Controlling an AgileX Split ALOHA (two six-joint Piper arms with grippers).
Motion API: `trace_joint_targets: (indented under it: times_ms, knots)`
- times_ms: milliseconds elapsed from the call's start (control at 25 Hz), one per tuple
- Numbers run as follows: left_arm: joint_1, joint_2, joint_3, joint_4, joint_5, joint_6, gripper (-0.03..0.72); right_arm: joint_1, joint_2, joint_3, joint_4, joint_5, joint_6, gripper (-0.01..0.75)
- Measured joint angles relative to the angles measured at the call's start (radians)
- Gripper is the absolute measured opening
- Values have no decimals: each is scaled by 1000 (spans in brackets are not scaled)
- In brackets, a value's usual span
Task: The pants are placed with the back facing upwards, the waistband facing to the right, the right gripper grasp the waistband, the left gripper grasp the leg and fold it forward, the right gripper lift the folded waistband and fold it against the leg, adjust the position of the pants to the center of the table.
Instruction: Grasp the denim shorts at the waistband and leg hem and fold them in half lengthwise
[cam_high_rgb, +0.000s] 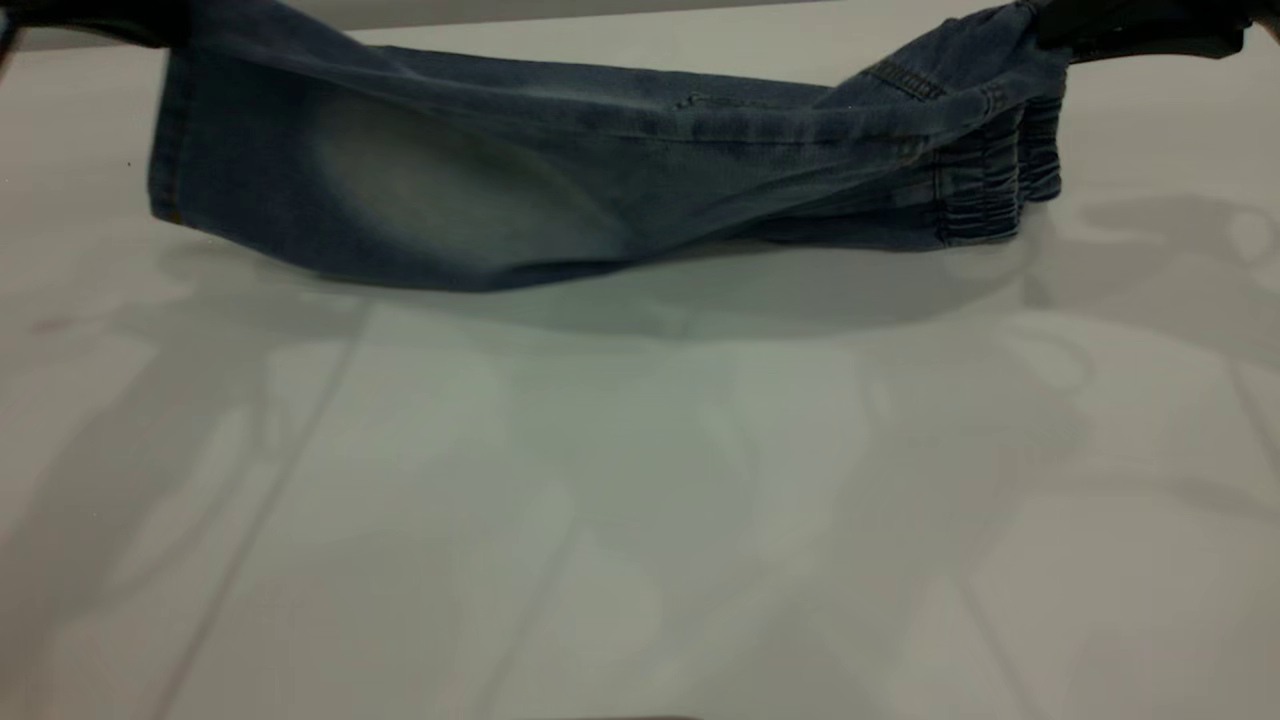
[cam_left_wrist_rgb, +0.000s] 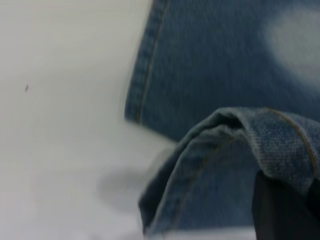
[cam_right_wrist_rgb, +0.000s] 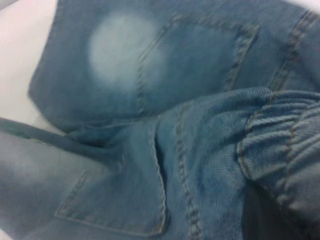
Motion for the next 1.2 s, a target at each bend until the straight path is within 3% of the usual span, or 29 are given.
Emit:
trace_joint_targets:
  times_ms: [480,840,1000,1200]
  knots:
    - [0,312,-244,116,-204,0,31,0,152,-105,232,-56,-241,40]
    - [0,445,-265,255,-519,-6,40,0,237,-221,239,-64,-367,64]
    - [0,460,-267,286,-599,-6,90,0,253,-255,241,-71,-397,190]
    - [0,465,-271,276,-605,54,264,0,255,-261,242,-90,-403,488]
